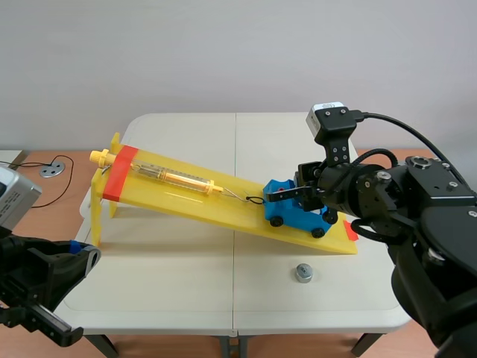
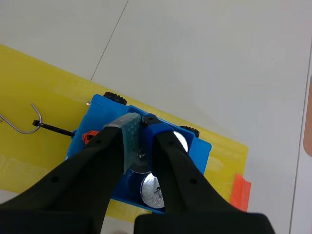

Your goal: Place the four metal weights on the blue cart on the ramp.

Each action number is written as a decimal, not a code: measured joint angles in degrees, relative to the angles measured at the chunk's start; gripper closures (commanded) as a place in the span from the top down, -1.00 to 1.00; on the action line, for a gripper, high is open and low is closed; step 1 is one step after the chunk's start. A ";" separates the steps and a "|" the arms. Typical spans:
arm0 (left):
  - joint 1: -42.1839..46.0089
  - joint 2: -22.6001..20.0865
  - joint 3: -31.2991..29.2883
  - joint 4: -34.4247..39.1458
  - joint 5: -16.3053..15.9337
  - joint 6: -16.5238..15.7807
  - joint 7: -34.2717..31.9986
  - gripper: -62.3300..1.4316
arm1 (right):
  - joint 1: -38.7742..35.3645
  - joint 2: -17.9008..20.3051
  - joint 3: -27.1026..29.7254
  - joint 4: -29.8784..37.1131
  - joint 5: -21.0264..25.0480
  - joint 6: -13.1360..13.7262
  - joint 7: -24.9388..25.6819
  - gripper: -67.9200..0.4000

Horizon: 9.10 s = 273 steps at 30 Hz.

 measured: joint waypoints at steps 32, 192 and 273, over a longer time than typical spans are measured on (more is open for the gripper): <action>0.00 0.00 0.00 0.00 0.00 0.00 0.00 -0.86 | -7.08 8.46 4.33 19.10 8.24 6.97 -4.98 -0.16; 0.00 0.00 0.00 0.00 0.00 0.00 0.00 -0.86 | -7.89 4.33 0.50 11.58 4.02 4.07 -4.57 -0.97; -26.43 14.12 16.90 -11.08 25.79 4.70 -0.44 -0.86 | -59.56 19.37 30.80 35.34 12.96 21.92 -5.66 -0.97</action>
